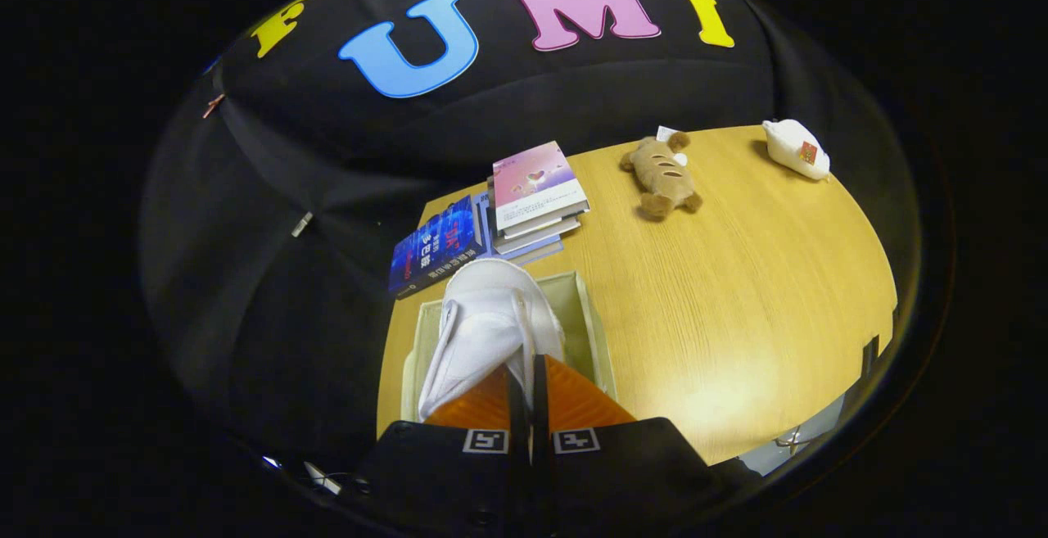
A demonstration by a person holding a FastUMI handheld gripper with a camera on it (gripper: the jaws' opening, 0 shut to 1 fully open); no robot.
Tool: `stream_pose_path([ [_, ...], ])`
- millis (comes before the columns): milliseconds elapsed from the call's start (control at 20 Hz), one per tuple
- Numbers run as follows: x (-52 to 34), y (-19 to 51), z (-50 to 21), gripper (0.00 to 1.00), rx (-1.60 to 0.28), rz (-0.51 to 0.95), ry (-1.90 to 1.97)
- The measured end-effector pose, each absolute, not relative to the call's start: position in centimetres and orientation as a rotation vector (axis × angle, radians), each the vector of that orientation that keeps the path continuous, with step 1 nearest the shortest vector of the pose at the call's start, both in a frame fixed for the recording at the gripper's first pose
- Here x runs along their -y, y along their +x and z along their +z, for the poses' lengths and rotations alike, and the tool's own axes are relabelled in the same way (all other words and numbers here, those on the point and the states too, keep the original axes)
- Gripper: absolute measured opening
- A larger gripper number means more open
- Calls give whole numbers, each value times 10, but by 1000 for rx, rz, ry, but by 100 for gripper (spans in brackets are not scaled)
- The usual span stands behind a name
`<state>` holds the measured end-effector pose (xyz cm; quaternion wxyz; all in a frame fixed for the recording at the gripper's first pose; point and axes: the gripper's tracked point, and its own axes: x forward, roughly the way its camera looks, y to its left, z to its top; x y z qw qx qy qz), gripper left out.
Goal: Open the storage box then place both shoes into the box .Put the left shoe in first, then the right shoe, with the right side of both shoes facing outward in a uniform manner.
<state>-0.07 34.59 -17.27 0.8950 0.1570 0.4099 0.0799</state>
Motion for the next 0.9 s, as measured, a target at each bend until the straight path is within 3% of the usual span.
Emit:
stream_pose_path([
  [100, -355, -3, -168, 18, -843, 191, 349],
  [250, -345, 2, -144, 76, -765, 212, 328],
  [300, -337, 4, -136, 80, -740, 216, 302],
  [350, -329, 2, -128, 93, -714, 219, 277],
  [400, -320, 2, -119, 99, -685, 224, 257],
  [900, -177, 6, -12, 99, -348, 249, 112],
])
